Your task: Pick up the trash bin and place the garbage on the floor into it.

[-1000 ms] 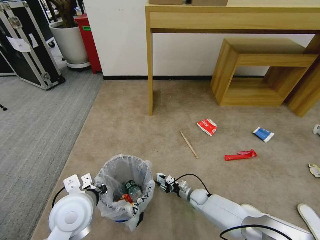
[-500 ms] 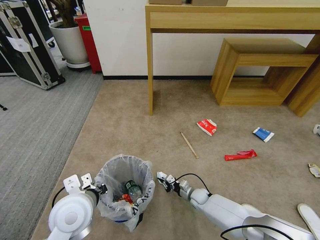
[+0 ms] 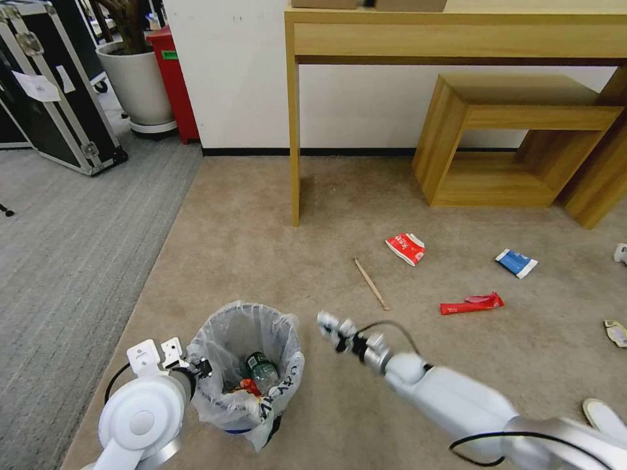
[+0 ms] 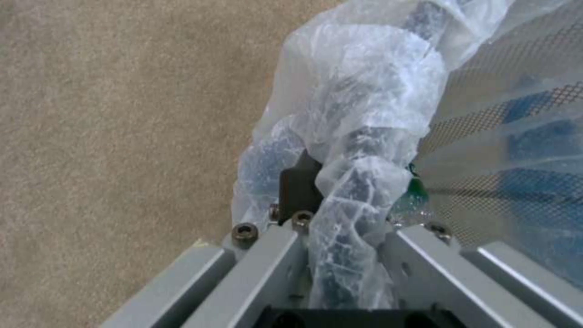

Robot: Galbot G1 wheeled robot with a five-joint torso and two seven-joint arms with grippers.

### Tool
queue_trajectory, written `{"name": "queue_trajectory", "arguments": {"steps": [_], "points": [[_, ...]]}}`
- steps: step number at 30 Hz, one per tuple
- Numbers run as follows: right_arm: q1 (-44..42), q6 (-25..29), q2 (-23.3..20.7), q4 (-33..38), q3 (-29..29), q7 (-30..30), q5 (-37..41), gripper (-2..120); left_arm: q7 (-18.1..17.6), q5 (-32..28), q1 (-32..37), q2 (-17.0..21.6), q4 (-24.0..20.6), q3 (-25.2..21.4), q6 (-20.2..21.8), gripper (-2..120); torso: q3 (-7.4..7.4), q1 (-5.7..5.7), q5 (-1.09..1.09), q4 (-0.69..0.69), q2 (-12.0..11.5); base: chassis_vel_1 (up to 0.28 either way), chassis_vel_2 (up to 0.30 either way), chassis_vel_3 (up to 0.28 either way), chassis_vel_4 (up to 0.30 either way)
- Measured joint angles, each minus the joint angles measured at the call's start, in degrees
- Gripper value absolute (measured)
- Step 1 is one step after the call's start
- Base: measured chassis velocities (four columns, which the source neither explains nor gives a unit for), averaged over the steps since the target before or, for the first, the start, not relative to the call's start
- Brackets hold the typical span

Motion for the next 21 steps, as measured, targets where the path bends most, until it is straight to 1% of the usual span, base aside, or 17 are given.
{"name": "queue_trajectory", "arguments": {"steps": [1, 2, 3, 4, 5, 7, 8, 11, 12, 14, 15, 17, 19, 20, 21], "points": [[0.0, 0.0, 0.0, 0.0, 0.0, 0.0, 0.0, 0, 0.0, 0.0, 0.0, 0.0, 0.0, 0.0, 0.0, 0, 0.0, 0.0, 0.0, 0.0, 0.0, 0.0, 0.0, 0.0, 0.0], [0.3, -0.5, -2.9, 5.2, 2.0, 0.7, 0.8, 0, -0.1, -0.5, -0.2, 0.3, 0.0, -0.1, 0.0, 0, 0.01, 0.01, 0.04, -0.01, 0.0, 0.0, 0.0, 0.0, 0.0], [0.6, -0.6, -4.7, 8.7, 3.8, 1.2, 1.2, 0, -0.2, -0.7, -0.3, 0.5, -0.1, -0.2, -0.1, 0, 0.0, 0.0, -0.04, -0.01, 0.0, 0.0, 0.0, 0.0, 0.0], [0.6, -0.7, -5.6, 10.5, 4.7, 1.3, 1.5, 0, -0.2, -0.9, -0.3, 0.6, -0.1, -0.2, -0.1, 0, 0.0, 0.0, -0.04, -0.01, 0.0, 0.0, 0.0, 0.0, 0.0], [0.6, -0.7, -5.6, 10.5, 4.7, 1.3, 1.5, 0, -0.2, -0.9, -0.3, 0.6, -0.1, -0.2, -0.1, 0, 0.0, 0.0, -0.04, -0.01, 0.0, 0.0, 0.0, 0.0, 0.0], [0.8, -0.9, -7.2, 14.0, 6.7, 1.4, 2.2, 0, -0.3, -1.1, -0.7, 0.6, -0.1, -0.2, -0.1, 0, 0.01, 0.0, 0.04, -0.01, 0.0, 0.0, 0.0, 0.0, 0.0], [1.2, -0.9, -8.2, 16.6, 8.2, 1.4, 3.4, 0, -0.3, -1.2, -0.9, 0.5, -0.1, -0.2, -0.2, 0, 0.0, 0.0, 0.0, -0.02, 0.0, 0.0, 0.0, 0.0, 0.0], [1.5, -0.8, -8.7, 18.2, 8.8, 1.5, 4.6, 0, -0.4, -1.3, -1.0, 0.5, -0.1, -0.1, -0.2, 0, 0.0, 0.0, 0.0, -0.02, 0.0, 0.0, 0.0, 0.0, 0.0], [2.3, -0.6, -9.2, 21.3, 9.2, 1.4, 7.3, 0, -0.4, -1.4, -1.1, 0.5, -0.1, -0.1, -0.2, 0, 0.0, 0.0, 0.01, -0.02, 0.0, 0.0, 0.0, 0.0, 0.0], [3.2, -0.4, -9.4, 23.9, 8.8, 0.8, 9.5, 0, -0.4, -1.5, -1.2, 0.5, -0.1, -0.1, -0.2, 0, 0.0, 0.0, 0.01, -0.01, 0.0, 0.0, 0.0, 0.0, 0.0], [3.2, -0.4, -9.4, 23.9, 8.8, 0.8, 9.5, 0, -0.4, -1.5, -1.2, 0.5, -0.1, -0.1, -0.2, 0, 0.0, 0.0, 0.01, -0.01, 0.0, 0.0, 0.0, 0.0, 0.0], [4.9, -0.5, -9.5, 30.4, 6.6, -1.2, 14.2, 0, -0.5, -2.2, -1.6, 0.7, -0.5, -0.3, -0.2, 0, 0.0, 0.0, 0.0, 0.0, 0.0, 0.0, 0.0, 0.0, 0.0], [5.2, -0.8, -9.5, 31.8, 6.1, -1.4, 14.9, 0, -0.6, -2.4, -1.6, 0.8, -0.6, -0.3, -0.3, 0, 0.0, 0.0, 0.01, 0.0, 0.0, 0.0, 0.0, 0.0, 0.0], [5.8, -1.7, -9.2, 35.6, 4.0, -2.0, 16.7, 0, -0.8, -2.7, -1.7, 1.0, -0.9, -0.5, -0.4, 0, 0.0, 0.0, -0.01, 0.0, 0.0, 0.0, 0.0, 0.0, 0.0], [5.9, -2.0, -9.0, 37.1, 2.9, -2.3, 17.0, 0, -0.8, -2.9, -1.7, 1.1, -1.1, -0.5, -0.4, 0, 0.0, 0.0, 0.0, 0.0, 0.0, 0.0, 0.0, 0.0, 0.0]]}}
